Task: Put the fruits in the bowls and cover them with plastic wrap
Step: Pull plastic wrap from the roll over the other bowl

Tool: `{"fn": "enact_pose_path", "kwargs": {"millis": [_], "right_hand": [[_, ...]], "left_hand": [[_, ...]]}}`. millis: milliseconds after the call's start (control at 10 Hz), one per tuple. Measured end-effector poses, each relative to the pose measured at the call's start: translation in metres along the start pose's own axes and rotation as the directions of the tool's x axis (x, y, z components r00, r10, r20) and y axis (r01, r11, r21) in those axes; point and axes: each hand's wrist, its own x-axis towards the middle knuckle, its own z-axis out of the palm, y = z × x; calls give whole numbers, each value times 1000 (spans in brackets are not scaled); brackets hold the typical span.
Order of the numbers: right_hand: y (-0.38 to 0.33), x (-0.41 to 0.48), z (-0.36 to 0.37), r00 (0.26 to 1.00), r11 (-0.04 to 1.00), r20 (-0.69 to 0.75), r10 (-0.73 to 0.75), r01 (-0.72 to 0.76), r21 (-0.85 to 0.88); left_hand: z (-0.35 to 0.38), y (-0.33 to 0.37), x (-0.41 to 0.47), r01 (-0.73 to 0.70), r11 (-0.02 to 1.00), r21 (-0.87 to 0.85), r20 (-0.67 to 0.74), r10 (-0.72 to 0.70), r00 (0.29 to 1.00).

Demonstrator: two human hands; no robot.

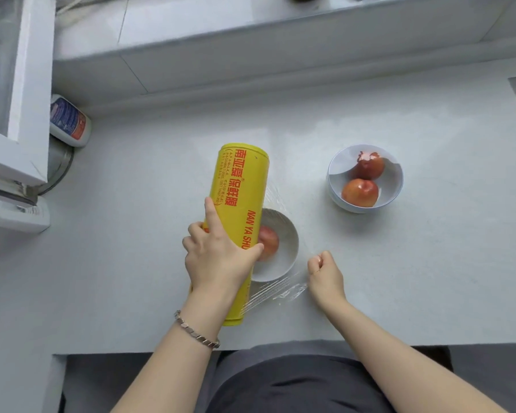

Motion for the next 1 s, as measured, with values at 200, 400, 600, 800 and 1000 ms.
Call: {"fn": "enact_pose_path", "kwargs": {"millis": [200,400,600,800,1000], "right_hand": [[0,11,-3,981,996,184,66,-75,44],[2,19,-24,934,982,335,125,-70,-173],[9,17,-46,908,970,348,235,-197,-140],[-42,14,-20,945,990,297,-137,142,4],[-46,15,-4,968,989,225,-108,128,-75]], "left_hand": [[-2,4,4,-16,999,52,13,15,1000],[-3,3,4,-34,996,83,13,33,999],[-2,3,4,-19,997,80,16,18,1000],[-2,3,4,-12,997,82,19,11,1000],[-17,-5,19,53,963,-265,176,-5,984]]}}
